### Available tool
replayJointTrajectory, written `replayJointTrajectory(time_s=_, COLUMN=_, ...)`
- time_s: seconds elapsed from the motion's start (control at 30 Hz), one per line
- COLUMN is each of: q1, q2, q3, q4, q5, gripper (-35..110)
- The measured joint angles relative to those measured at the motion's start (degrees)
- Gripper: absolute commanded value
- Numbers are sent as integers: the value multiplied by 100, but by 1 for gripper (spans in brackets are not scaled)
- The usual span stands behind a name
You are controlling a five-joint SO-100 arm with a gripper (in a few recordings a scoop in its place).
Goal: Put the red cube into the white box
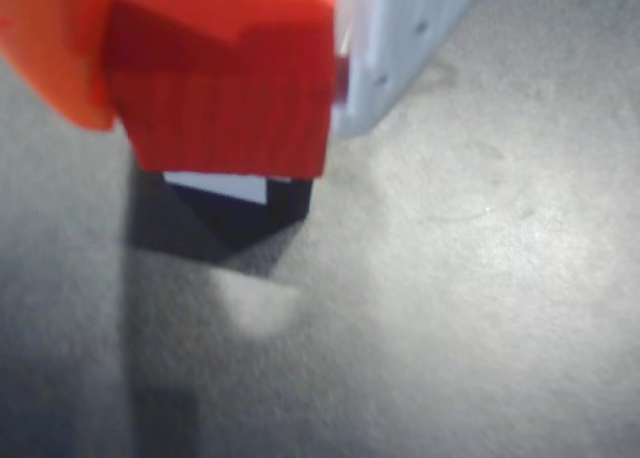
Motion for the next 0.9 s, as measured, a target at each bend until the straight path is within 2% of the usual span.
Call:
replayJointTrajectory(time_s=0.17, q1=26, q2=202, q3=510, q4=0, q5=105, gripper=0)
replayJointTrajectory(time_s=0.47, q1=-299, q2=2153, q3=2338, q4=0, q5=176, gripper=0)
replayJointTrajectory(time_s=0.6, q1=-396, q2=2452, q3=2619, q4=0, q5=158, gripper=1)
replayJointTrajectory(time_s=0.7, q1=-369, q2=2479, q3=2628, q4=0, q5=141, gripper=16)
replayJointTrajectory(time_s=0.9, q1=-396, q2=2505, q3=2602, q4=0, q5=-141, gripper=23)
